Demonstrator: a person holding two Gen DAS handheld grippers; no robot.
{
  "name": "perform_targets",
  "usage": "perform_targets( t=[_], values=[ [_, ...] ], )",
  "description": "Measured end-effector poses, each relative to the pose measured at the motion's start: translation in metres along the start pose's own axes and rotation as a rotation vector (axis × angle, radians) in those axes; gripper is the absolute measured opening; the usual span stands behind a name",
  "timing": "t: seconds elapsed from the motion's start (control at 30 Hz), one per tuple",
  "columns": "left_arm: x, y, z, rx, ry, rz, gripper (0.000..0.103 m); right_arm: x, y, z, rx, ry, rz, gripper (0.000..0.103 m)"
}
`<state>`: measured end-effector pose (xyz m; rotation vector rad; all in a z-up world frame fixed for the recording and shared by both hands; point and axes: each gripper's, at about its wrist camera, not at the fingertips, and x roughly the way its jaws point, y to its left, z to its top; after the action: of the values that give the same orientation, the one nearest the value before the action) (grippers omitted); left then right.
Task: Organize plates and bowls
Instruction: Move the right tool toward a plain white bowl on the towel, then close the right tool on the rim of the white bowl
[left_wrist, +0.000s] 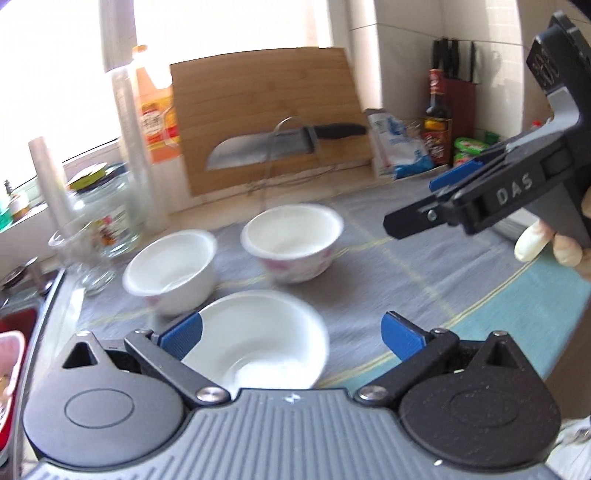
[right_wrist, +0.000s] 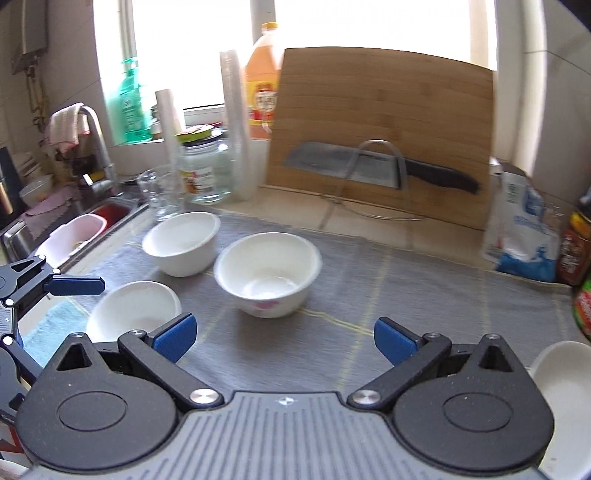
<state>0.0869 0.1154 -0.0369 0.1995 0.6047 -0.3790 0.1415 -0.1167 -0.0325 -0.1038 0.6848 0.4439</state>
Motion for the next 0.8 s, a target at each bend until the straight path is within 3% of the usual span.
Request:
perform_targets(
  t=[0.27, 0.57, 0.8],
  values=[
    [0.008, 0.033, -0.037, -0.006, 0.06, 0.008, 0.102, 0.041, 0.047, 0.003, -0.023, 0.058, 0.146, 0.103],
    [0.021, 0.031, -0.04, 0.0, 0.042, -0.053, 0.095, 0.071, 0.072, 0.005, -0.037, 0.116, 0.245, 0.103],
    [0.021, 0.032, -0.04, -0.001, 0.034, -0.082, 0.089, 0.083, 0.081, 0.005, -0.057, 0.156, 0.267, 0.088]
  ],
)
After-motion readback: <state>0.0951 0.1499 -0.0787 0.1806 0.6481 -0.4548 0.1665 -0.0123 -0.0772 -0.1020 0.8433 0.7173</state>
